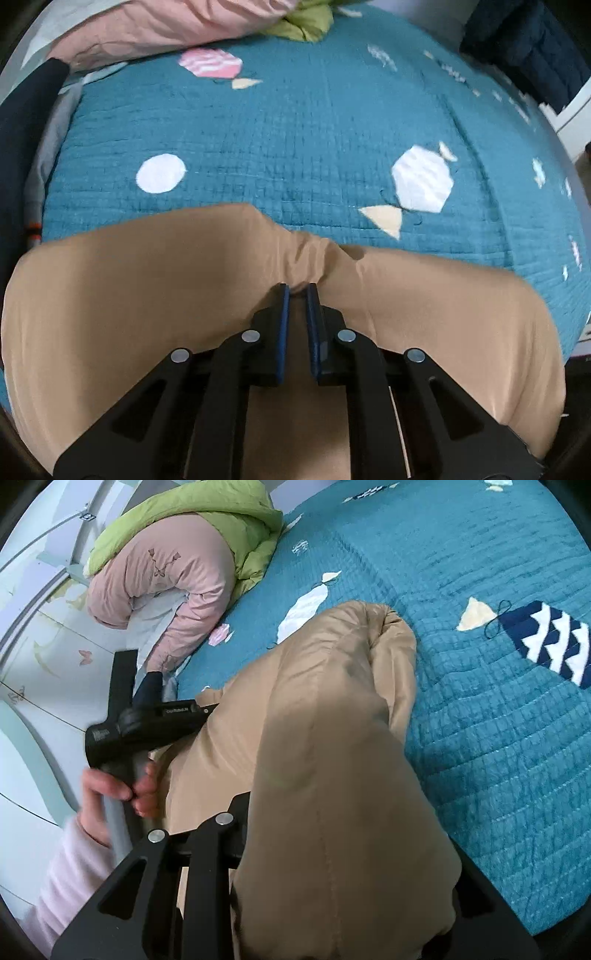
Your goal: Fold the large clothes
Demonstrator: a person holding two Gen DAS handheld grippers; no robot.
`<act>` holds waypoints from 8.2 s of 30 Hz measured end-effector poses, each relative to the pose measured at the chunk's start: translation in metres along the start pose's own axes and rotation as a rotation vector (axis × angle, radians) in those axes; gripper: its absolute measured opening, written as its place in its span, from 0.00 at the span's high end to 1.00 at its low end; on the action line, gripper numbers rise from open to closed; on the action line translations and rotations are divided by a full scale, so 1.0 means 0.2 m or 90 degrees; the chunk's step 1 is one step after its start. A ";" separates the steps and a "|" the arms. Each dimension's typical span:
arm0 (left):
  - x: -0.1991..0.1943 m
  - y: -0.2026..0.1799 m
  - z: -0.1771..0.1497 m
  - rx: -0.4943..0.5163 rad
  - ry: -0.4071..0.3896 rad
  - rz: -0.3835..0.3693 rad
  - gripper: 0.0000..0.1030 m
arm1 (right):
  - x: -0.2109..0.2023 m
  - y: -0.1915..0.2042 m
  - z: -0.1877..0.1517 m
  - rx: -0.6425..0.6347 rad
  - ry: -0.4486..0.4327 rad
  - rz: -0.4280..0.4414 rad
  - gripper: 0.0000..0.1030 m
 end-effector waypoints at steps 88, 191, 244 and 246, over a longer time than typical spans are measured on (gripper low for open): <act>-0.22 0.05 -0.82 0.022 0.120 -0.016 0.93 | 0.11 -0.02 -0.03 -0.005 0.044 -0.058 0.54; -0.80 1.10 -0.56 -0.109 -0.180 -0.122 0.46 | 0.59 1.40 -0.69 -0.229 0.197 -0.008 0.33; -0.72 0.96 -0.34 -0.146 -0.182 -0.263 0.75 | 0.09 0.82 -0.53 -0.080 0.155 -0.090 0.91; -0.80 0.95 -0.39 -0.124 -0.188 -0.232 0.75 | -0.01 0.85 -0.45 -0.101 0.107 -0.097 0.91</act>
Point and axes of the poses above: each gripper's, at about its wrist camera, not at the fingertips, and x roughly the way its jaws point, y to its left, z to its top, the point moved 5 cm from there along x, roughly the way its jaws point, and after that the axes turned 1 degree about -y, right-handed, at the moved point
